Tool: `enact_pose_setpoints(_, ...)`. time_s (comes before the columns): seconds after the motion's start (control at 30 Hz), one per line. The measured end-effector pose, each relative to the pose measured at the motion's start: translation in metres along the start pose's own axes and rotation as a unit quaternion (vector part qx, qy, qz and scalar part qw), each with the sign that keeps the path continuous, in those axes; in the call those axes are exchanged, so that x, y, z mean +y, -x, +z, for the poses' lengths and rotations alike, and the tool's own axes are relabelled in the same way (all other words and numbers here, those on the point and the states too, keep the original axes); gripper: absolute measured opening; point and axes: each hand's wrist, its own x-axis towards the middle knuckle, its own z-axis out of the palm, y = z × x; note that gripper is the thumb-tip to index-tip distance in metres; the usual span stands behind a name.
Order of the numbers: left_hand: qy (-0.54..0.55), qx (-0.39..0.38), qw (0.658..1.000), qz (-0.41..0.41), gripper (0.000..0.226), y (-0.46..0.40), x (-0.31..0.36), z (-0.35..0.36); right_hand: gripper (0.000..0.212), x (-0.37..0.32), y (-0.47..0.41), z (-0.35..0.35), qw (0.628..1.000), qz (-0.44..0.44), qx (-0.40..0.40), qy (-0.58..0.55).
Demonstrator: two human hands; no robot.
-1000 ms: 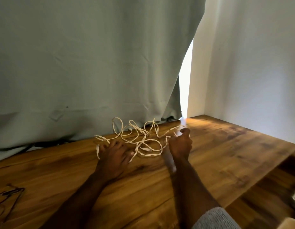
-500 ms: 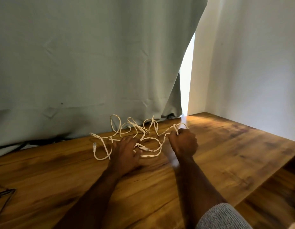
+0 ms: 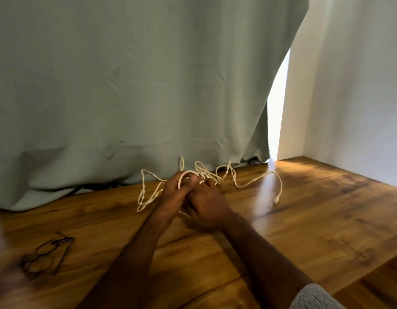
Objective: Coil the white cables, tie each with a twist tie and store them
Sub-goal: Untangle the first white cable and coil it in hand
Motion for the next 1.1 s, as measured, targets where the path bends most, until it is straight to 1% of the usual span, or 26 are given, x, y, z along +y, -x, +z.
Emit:
enact_pose_setpoints(0.03, -0.033, 0.012, 0.999, 0.002, 0.011, 0.000, -0.001, -0.006, 0.042, -0.005, -0.002, 0.005, 1.000, -0.021, -0.020, -0.010)
enact_pose_setpoints(0.07, -0.042, 0.037, 0.998, -0.007, 0.014, -0.001, -0.003, -0.012, 0.041, -0.010, -0.003, 0.006, 0.999, -0.042, -0.015, -0.021)
enact_pose_setpoints(0.1, -0.020, 0.070, 0.997, -0.027, 0.019, -0.003, -0.005, -0.019, 0.040, -0.013, -0.005, 0.004, 0.998, -0.056, 0.014, -0.040)
enact_pose_setpoints(0.13, 0.034, 0.111, 0.992, -0.050, 0.024, -0.004, -0.005, -0.025, 0.044, -0.014, -0.006, 0.000, 0.994, -0.054, 0.058, -0.069)
enact_pose_setpoints(0.2, 0.159, 0.179, 0.967, -0.092, 0.028, -0.006, -0.004, -0.040, 0.054, -0.017, -0.007, -0.006, 0.977, -0.007, 0.153, -0.148)
enact_pose_setpoints(0.23, 0.184, 0.201, 0.957, -0.105, 0.027, -0.006, -0.001, -0.049, 0.058, -0.019, -0.007, -0.006, 0.971, 0.028, 0.171, -0.163)
enact_pose_setpoints(0.27, 0.176, 0.215, 0.954, -0.113, 0.025, -0.004, 0.001, -0.058, 0.064, -0.022, -0.007, -0.005, 0.975, 0.062, 0.149, -0.150)
enact_pose_setpoints(0.3, 0.156, 0.223, 0.955, -0.119, 0.021, -0.002, 0.001, -0.066, 0.070, -0.023, -0.006, 0.000, 0.984, 0.095, 0.080, -0.124)
enact_pose_setpoints(0.33, 0.132, 0.226, 0.957, -0.122, 0.015, 0.000, 0.000, -0.077, 0.072, -0.026, -0.006, 0.004, 0.988, 0.124, -0.016, -0.094)
enact_pose_setpoints(0.37, 0.116, 0.224, 0.959, -0.127, 0.010, 0.003, 0.000, -0.086, 0.066, -0.027, -0.004, 0.010, 0.982, 0.143, -0.107, -0.065)
enact_pose_setpoints(0.4, 0.102, 0.215, 0.962, -0.130, 0.007, 0.007, 0.000, -0.095, 0.054, -0.027, -0.002, 0.015, 0.974, 0.147, -0.167, -0.039)
enact_pose_setpoints(0.43, 0.091, 0.199, 0.967, -0.134, 0.006, 0.012, 0.001, -0.104, 0.044, -0.026, -0.002, 0.016, 0.970, 0.145, -0.194, -0.023)
enact_pose_setpoints(0.47, 0.082, 0.176, 0.972, -0.135, 0.006, 0.019, 0.003, -0.111, 0.039, -0.024, -0.002, 0.016, 0.969, 0.143, -0.202, -0.015)
enact_pose_setpoints(0.53, 0.073, 0.143, 0.978, -0.136, 0.009, 0.031, 0.007, -0.124, 0.038, -0.019, -0.005, 0.012, 0.963, 0.157, -0.218, -0.009)
enact_pose_setpoints(0.6, 0.042, 0.136, 0.978, -0.152, 0.013, 0.038, 0.003, -0.137, 0.045, -0.016, -0.007, 0.009, 0.954, 0.182, -0.239, -0.018)
enact_pose_setpoints(0.63, 0.017, 0.134, 0.978, -0.162, 0.014, 0.039, -0.001, -0.141, 0.046, -0.015, -0.008, 0.010, 0.952, 0.191, -0.234, -0.036)
enact_pose_setpoints(0.67, -0.008, 0.128, 0.977, -0.172, 0.014, 0.040, -0.006, -0.145, 0.042, -0.016, -0.011, 0.011, 0.954, 0.199, -0.213, -0.067)
enact_pose_setpoints(0.73, -0.040, 0.115, 0.971, -0.204, 0.017, 0.038, -0.011, -0.150, 0.028, -0.019, -0.021, 0.018, 0.956, 0.213, -0.149, -0.136)
enact_pose_setpoints(0.8, -0.046, 0.096, 0.962, -0.250, 0.020, 0.038, -0.012, -0.151, 0.028, -0.025, -0.034, 0.028, 0.951, 0.232, -0.100, -0.176)
enact_pose_setpoints(0.87, 0.008, 0.075, 0.949, -0.306, 0.031, 0.038, -0.010, -0.150, 0.034, -0.034, -0.045, 0.039, 0.938, 0.255, -0.095, -0.213)
enact_pose_setpoints(0.93, 0.079, 0.055, 0.938, -0.332, 0.042, 0.039, -0.011, -0.149, 0.026, -0.043, -0.052, 0.050, 0.933, 0.255, -0.096, -0.233)
enact_pose_setpoints(0.97, 0.092, 0.046, 0.937, -0.334, 0.047, 0.038, -0.013, -0.149, 0.023, -0.047, -0.053, 0.053, 0.933, 0.249, -0.095, -0.240)
enact_pose_setpoints(1.03, 0.051, 0.039, 0.937, -0.342, 0.065, 0.037, -0.014, -0.147, 0.026, -0.052, -0.053, 0.055, 0.935, 0.222, -0.090, -0.263)
enact_pose_setpoints(1.07, 0.006, 0.036, 0.937, -0.348, 0.075, 0.035, -0.014, -0.144, 0.028, -0.053, -0.052, 0.054, 0.935, 0.201, -0.095, -0.278)
enact_pose_setpoints(1.1, -0.041, 0.035, 0.935, -0.351, 0.077, 0.034, -0.013, -0.141, 0.030, -0.054, -0.049, 0.053, 0.934, 0.180, -0.109, -0.290)
